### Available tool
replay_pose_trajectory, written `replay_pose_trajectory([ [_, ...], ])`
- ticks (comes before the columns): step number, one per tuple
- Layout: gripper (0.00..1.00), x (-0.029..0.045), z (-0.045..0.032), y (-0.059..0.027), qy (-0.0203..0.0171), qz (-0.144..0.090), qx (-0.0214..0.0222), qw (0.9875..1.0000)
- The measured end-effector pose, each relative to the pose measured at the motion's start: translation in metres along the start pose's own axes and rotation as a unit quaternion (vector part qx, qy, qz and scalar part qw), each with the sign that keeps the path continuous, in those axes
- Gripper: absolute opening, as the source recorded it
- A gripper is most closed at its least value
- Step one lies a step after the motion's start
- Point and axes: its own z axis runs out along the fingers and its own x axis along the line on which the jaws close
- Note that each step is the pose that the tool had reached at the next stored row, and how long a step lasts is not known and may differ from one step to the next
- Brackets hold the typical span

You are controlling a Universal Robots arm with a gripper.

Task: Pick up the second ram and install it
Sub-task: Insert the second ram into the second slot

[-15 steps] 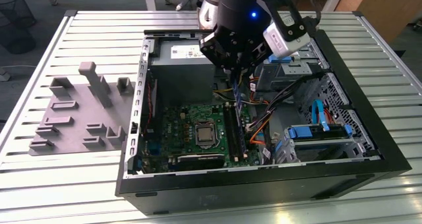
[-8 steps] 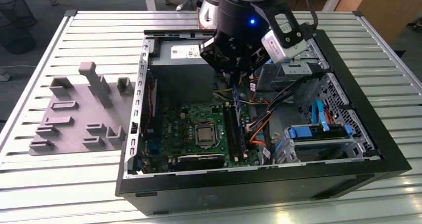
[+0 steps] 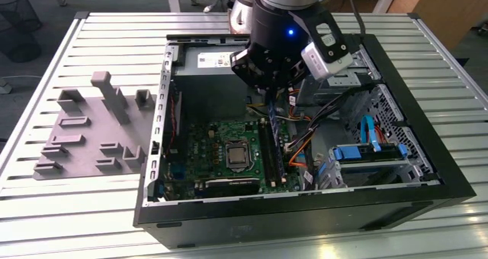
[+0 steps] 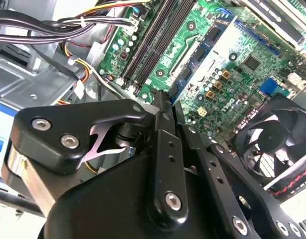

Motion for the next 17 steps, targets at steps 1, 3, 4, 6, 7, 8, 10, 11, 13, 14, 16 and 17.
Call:
replay_pose_trajectory([
  [1,0.14,0.0,0.0018,-0.0001,0.0,0.0,0.0,1.0],
  [3,0.14,0.0,0.0056,-0.0003,0.0,0.0,-0.0001,1.0],
  [4,0.14,0.0,0.0073,-0.0003,0.0,0.0,0.0,1.0],
  [6,0.14,-0.0003,0.011,-0.0003,0.0,0.0,0.0,1.0],
  [7,0.14,-0.0004,0.0128,-0.0003,0.0,0.0,0.0,1.0],
  [8,0.14,-0.0007,0.0145,-0.0002,0.0,0.0,0.0,1.0],
  [10,0.14,-0.0014,0.0182,-0.0002,0.0,0.0,0.0,1.0],
  [11,0.14,-0.0019,0.02,-0.0002,0.0,0.0,0.0,1.0],
  [13,0.14,-0.0033,0.0237,-0.0002,0.0,0.0,0.0,1.0],
  [14,0.14,-0.0038,0.0254,-0.0001,0.0,0.0,0.0,1.0],
  [16,0.14,-0.0038,0.0259,-0.0001,0.0,0.0,0.0001,1.0],
  [17,0.14,-0.0039,0.026,-0.0001,0.0,0.0,0.0001,1.0],
])
